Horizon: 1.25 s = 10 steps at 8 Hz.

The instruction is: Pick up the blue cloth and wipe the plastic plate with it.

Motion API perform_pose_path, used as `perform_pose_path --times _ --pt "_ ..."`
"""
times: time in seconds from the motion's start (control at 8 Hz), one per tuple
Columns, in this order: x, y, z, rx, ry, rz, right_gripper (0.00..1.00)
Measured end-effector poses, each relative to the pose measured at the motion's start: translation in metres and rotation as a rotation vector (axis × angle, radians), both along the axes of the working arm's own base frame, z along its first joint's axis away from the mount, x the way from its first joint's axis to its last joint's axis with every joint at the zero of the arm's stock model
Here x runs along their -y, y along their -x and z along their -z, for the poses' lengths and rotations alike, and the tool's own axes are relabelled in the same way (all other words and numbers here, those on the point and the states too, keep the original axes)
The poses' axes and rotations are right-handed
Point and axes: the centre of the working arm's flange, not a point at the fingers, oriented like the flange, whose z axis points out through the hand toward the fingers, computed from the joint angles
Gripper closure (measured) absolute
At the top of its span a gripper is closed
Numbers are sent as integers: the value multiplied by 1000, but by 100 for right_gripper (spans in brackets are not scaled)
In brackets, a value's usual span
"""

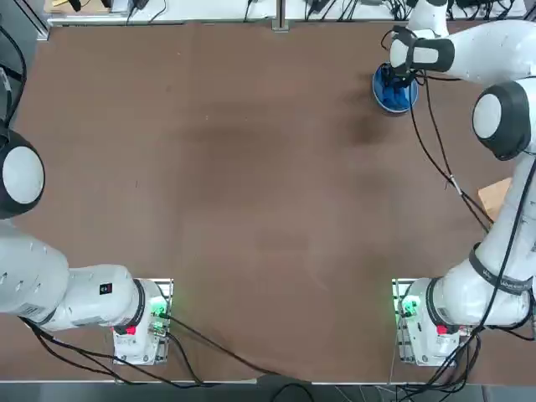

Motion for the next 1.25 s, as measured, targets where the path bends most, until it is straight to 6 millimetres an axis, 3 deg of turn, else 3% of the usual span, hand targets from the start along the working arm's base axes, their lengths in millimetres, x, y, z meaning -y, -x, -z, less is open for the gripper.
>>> perform_pose_path --times 0.25,0.62,1.12,1.25 --pt "-8 -11 9 9 -4 3 83" --pt "-2 -23 12 41 18 -15 83" --pt "57 -27 12 54 83 -71 83" --pt "63 -27 12 52 84 -73 83"
